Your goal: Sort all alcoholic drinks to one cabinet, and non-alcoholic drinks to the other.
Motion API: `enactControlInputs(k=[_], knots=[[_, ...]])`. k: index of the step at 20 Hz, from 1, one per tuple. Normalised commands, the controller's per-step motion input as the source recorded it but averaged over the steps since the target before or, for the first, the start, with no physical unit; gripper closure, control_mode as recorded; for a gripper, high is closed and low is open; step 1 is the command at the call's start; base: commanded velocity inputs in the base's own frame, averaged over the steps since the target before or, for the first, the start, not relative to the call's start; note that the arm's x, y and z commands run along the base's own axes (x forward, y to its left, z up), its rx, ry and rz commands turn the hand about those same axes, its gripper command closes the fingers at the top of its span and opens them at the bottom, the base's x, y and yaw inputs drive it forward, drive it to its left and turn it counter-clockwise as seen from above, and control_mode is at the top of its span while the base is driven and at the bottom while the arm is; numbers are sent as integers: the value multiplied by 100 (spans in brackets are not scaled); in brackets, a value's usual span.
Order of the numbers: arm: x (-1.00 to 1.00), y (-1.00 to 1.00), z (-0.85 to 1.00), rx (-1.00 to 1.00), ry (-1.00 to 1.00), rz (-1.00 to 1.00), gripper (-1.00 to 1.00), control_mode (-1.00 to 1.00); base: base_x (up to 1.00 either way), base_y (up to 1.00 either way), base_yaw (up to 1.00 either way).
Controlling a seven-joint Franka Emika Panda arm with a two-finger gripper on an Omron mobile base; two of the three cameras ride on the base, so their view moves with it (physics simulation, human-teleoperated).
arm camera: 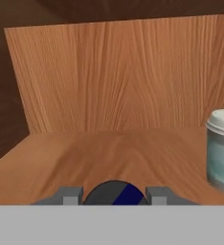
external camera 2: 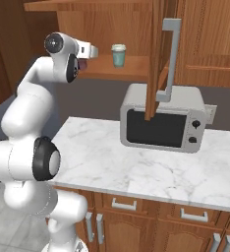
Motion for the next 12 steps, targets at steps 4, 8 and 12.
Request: enactControlInputs(k=[4,8,12], knots=[[51,0,0,0,0,0,100,-100,0,0,0],[42,1,-26,0,0,1,100,-100,0,0,0],[40,2,-35,0,0,1,100,-100,0,0,0]])
